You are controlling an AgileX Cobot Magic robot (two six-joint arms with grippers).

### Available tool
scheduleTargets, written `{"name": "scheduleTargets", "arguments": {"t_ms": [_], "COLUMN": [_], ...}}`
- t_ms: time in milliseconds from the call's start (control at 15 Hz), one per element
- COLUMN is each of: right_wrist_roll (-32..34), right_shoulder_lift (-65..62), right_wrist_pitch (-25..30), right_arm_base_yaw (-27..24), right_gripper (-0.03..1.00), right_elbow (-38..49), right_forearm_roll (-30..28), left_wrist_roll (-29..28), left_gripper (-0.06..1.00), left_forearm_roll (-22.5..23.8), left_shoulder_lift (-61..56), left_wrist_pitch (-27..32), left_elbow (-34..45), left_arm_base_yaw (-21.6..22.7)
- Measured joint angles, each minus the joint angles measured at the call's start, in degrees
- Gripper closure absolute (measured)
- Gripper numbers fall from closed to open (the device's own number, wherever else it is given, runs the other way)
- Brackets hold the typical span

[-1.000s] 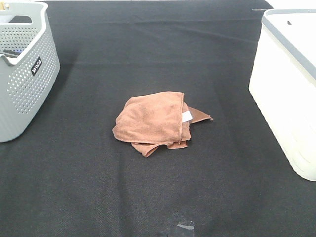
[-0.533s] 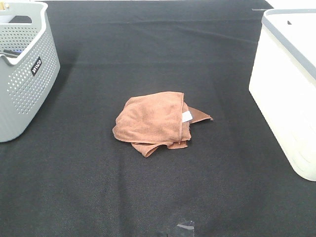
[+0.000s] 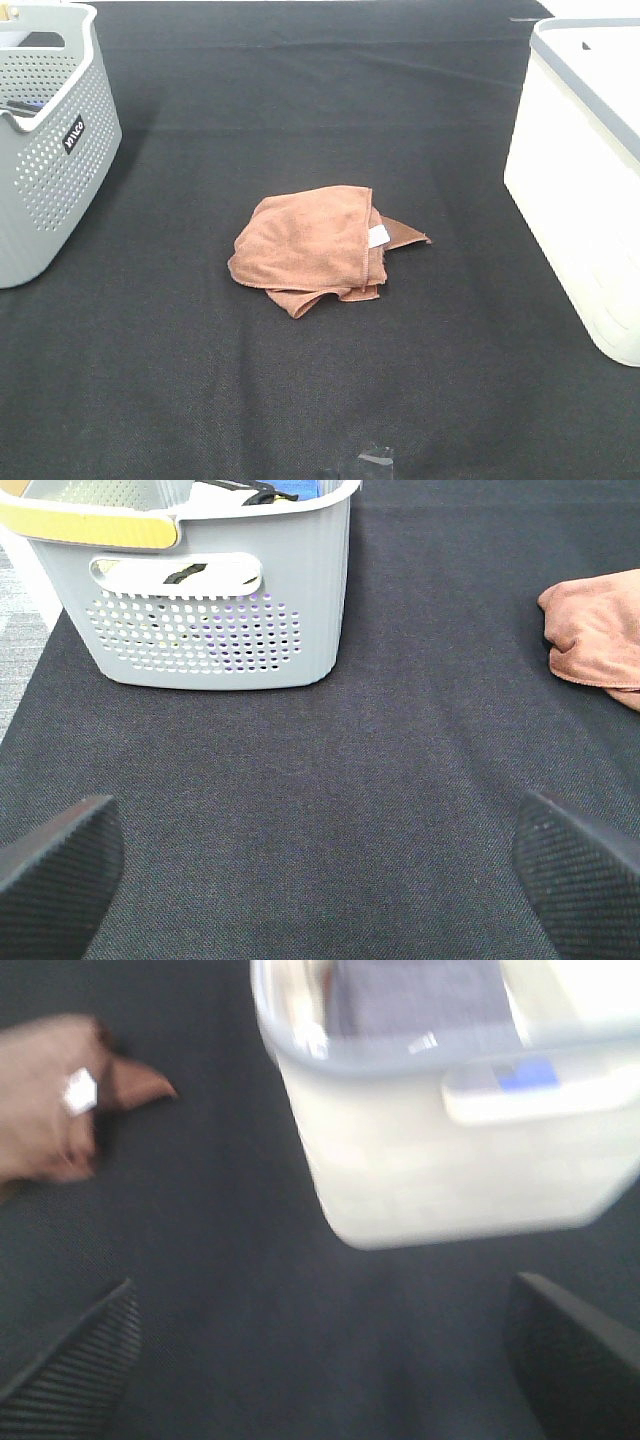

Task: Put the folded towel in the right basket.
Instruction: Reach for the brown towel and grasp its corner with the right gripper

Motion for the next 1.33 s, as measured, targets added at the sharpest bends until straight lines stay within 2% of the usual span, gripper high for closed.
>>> {"name": "scheduleTargets", "arguments": {"t_ms": [133, 400, 600, 733, 867, 1067, 1267, 1333], "right_wrist_roll": [0.0, -0.2, -0.9, -3.3, -3.6, 0.1, 0.5, 0.5], "right_shoulder_lift": [15.4, 41.7, 48.4, 54.8, 60.8, 75.1, 86.5, 86.5], "right_wrist_pitch": [-0.2, 5.2, 5.6, 4.9, 1.5, -2.8, -5.1, -5.1], "right_arm_base_yaw": [0.0, 0.0, 0.0, 0.4, 5.4, 17.5, 20.2, 20.2], "right_gripper": [0.02, 0.02, 0.02, 0.03, 0.04, 0.04, 0.04, 0.04], "right_elbow": [-10.0, -28.1, -31.6, -36.8, -41.8, -44.9, -45.6, -45.6], "right_forearm_roll": [3.9, 8.9, 11.5, 17.4, 18.9, 18.3, 19.1, 19.1], "left_wrist_roll": [0.5, 2.3, 2.3, 2.3, 2.3, 2.3, 2.3, 2.3], "left_gripper": [-0.04, -0.04, -0.04, -0.04, -0.04, -0.04, -0.04, -0.04], "left_forearm_roll": [-0.3, -1.7, -1.9, -1.9, -1.9, -1.9, -1.9, -1.9], "left_shoulder_lift": [0.0, 0.0, 0.0, 0.0, 0.0, 0.0, 0.0, 0.0], "left_wrist_pitch": [0.0, 0.0, 0.0, 0.0, 0.0, 0.0, 0.0, 0.0], "left_elbow": [0.0, 0.0, 0.0, 0.0, 0.0, 0.0, 0.0, 0.0], "left_arm_base_yaw": [0.0, 0.0, 0.0, 0.0, 0.0, 0.0, 0.0, 0.0]}}
